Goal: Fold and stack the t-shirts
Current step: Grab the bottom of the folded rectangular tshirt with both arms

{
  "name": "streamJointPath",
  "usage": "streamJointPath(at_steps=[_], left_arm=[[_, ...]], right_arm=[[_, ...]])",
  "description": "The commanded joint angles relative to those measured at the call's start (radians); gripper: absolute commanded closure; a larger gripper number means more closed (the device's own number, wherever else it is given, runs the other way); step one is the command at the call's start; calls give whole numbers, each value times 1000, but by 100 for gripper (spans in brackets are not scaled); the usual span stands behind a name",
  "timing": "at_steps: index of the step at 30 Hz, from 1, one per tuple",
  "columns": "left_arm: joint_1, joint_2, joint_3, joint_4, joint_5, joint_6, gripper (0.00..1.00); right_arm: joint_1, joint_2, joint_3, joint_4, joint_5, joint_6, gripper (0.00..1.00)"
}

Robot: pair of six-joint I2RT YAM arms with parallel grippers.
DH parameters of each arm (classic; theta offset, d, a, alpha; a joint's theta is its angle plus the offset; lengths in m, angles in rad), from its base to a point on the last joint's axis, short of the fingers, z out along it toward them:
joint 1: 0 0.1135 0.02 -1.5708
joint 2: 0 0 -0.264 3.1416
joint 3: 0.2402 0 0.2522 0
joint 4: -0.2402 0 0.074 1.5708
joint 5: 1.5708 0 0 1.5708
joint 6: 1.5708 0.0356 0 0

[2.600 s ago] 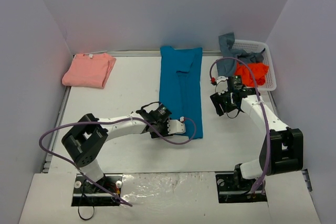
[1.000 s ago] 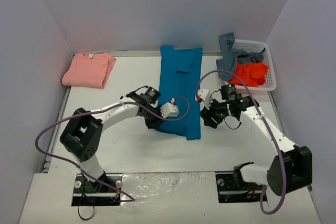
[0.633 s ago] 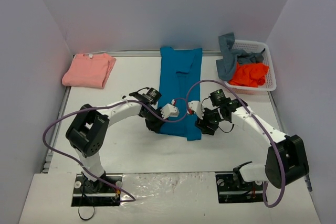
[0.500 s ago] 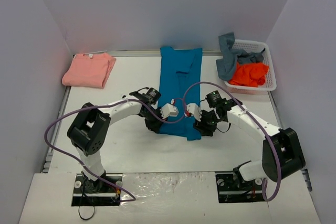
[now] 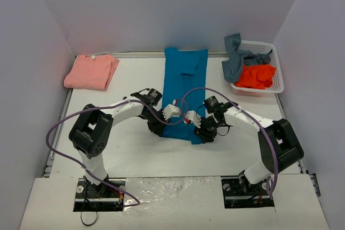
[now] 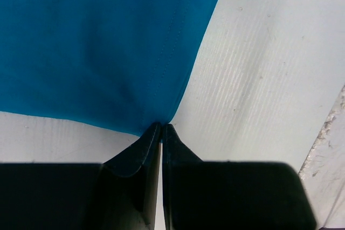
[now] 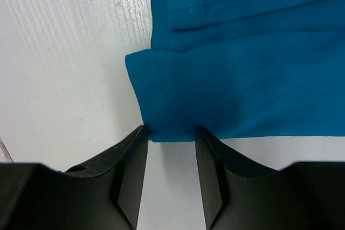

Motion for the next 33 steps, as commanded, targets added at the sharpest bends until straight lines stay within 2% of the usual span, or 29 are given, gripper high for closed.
streamJointPath(at_steps=[1,12,22,23,27,28,33], left_arm=[[19,-9,30,-7,99,1,98],[22,-4,33,-10,89,8,98],[22,1,32,-7,75,12,98],[22,1,33,-7,73,12,98],[25,-6,41,-15,75,13,98],[28,-10,43,-16,75,12,98],[35,-32,73,-47,50,27,98]], right_arm=[[9,-23,-3,-26,-5,-4,63],[34,51,0,-43,58,10,63],[54,95,23,-73,100,7,59],[57,106,24,-70,108,10,61],[63,121,29,-57,143,25,89],[63,123,30,-53,151,35,99],[64,92,64,-66,162,75,100]])
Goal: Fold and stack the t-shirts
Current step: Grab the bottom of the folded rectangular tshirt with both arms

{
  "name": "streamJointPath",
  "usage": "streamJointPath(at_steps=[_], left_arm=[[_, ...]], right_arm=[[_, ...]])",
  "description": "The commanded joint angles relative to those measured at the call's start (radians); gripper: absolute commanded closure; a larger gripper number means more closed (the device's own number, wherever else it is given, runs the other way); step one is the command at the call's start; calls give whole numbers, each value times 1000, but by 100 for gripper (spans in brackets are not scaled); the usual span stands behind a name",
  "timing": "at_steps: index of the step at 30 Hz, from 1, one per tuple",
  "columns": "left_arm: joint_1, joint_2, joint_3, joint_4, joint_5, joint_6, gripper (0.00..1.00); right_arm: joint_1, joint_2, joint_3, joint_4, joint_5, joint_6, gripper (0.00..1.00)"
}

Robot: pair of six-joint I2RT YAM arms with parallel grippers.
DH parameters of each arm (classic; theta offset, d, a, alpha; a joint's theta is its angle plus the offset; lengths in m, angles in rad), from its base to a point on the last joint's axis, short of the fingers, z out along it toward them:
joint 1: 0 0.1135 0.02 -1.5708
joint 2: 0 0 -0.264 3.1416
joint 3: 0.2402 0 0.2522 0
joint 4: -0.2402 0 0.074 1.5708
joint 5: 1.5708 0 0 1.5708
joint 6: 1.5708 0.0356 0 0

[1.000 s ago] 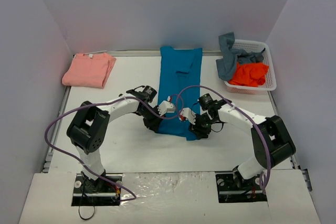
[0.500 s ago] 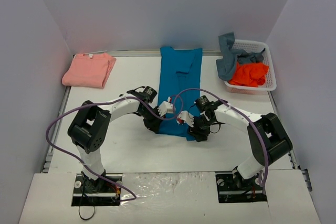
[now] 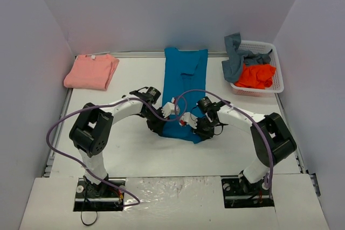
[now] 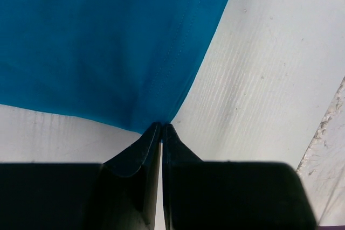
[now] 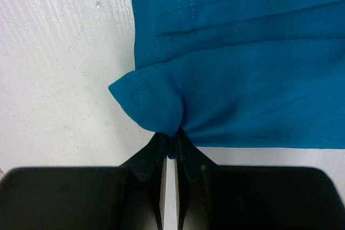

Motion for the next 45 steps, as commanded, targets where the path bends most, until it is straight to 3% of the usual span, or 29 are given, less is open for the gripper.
streamJointPath(at_steps=[1,12,17,24,32,38,45], left_arm=[[4,-51,67,-56,6,41,98],[10,-147,135,-245,-29,155,98],[-5,-267,115,-332,5,212,98],[-41,-319,127,-493,27,270,98],[-73,-348,118,-518,52,259,98],[-56,-347,120,-374,-38,146,98],[-24,-279,204,-357,-95,144,98]], right_arm=[[7,-4,25,-60,48,47,100],[7,-117,195,-293,5,38,100],[22,-157,244,-402,-18,31,100],[41,-186,338,-542,-102,8,100],[50,-174,387,-654,-155,-38,100],[45,-127,384,-588,-124,-43,100],[36,-39,452,-546,-83,-35,100]])
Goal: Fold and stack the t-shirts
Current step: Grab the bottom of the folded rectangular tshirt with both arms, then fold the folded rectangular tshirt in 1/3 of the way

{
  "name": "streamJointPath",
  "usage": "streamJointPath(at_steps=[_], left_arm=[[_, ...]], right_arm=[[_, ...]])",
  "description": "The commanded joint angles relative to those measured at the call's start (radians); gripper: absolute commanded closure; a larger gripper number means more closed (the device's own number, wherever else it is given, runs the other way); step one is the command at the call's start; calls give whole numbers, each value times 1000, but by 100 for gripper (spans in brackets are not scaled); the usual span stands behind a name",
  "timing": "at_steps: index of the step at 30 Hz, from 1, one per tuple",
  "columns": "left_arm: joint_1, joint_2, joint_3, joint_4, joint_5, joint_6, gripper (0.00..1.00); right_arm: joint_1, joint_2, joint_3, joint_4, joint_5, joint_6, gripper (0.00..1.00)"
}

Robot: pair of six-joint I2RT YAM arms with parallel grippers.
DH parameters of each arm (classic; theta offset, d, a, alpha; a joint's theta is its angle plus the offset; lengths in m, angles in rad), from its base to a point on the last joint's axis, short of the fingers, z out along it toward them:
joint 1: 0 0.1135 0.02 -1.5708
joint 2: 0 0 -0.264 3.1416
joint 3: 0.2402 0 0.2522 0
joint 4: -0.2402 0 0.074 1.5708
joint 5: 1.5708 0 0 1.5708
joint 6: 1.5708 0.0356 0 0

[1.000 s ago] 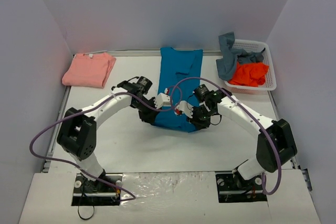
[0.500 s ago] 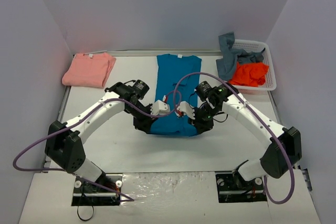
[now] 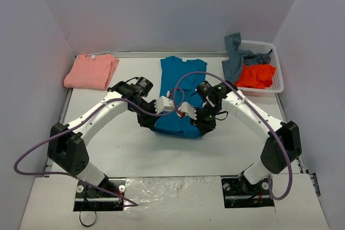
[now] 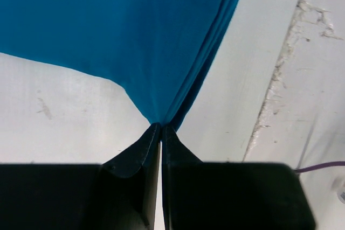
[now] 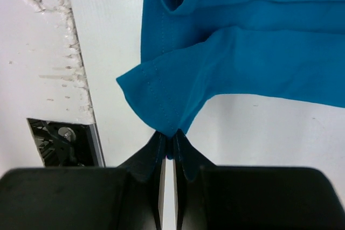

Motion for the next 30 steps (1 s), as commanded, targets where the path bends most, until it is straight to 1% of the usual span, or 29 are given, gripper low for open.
streamJointPath(at_steps=[1,9,18,30], left_arm=[[7,12,75,25,-31,28,98],[36,58,159,67,-86,13,98],[53,109,213,149,-155,-10,97],[71,224,370,182,-189,-9,98]], right_arm=[[-12,53,78,16,47,47,100],[-69,125,177,42,109,50,100],[-144,176,256,94,98,39,100],[-196,285,359,152,121,44,100]])
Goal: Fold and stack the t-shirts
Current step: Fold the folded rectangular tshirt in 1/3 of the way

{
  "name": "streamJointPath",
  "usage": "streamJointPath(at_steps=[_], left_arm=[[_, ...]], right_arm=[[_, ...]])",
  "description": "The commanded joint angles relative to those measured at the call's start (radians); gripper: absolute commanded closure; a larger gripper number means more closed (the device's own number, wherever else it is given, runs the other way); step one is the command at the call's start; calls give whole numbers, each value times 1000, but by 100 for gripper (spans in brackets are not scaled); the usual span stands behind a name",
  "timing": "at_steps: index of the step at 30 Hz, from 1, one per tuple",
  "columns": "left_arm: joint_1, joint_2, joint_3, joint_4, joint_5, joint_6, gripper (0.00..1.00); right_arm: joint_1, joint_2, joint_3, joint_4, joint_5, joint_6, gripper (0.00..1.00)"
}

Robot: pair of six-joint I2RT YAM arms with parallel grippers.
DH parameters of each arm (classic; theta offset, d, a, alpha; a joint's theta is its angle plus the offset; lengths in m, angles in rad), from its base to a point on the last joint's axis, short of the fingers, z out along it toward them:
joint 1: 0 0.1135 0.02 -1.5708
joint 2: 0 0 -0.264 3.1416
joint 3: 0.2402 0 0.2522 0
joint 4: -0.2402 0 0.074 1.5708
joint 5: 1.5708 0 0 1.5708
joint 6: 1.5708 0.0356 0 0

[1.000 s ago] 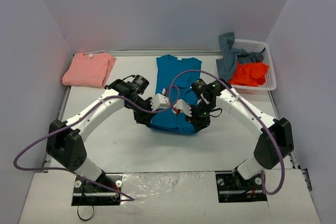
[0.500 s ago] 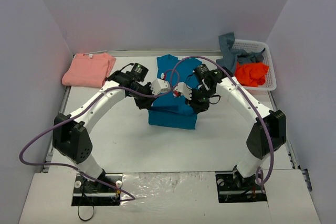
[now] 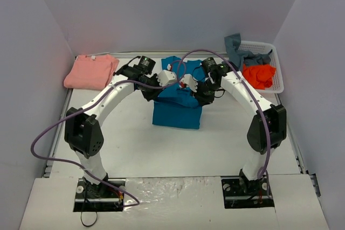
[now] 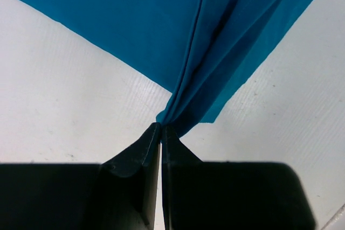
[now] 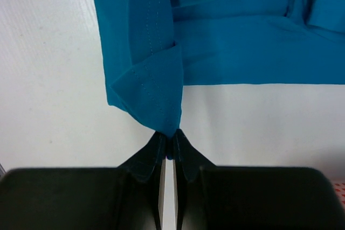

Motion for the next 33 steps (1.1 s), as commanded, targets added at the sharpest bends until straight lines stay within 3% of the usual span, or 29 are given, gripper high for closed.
streamJointPath(at_steps=[1,23,33], left_arm=[[-15,-7,75,11,10,59,98],[25,340,451,-61,4,128,98],[33,437,503,-31,-5,139,93]], right_arm=[[-25,51,64,28,38,63,100],[-128,329,356,46,49,50,100],[-134,471,451,49,38,69,100]])
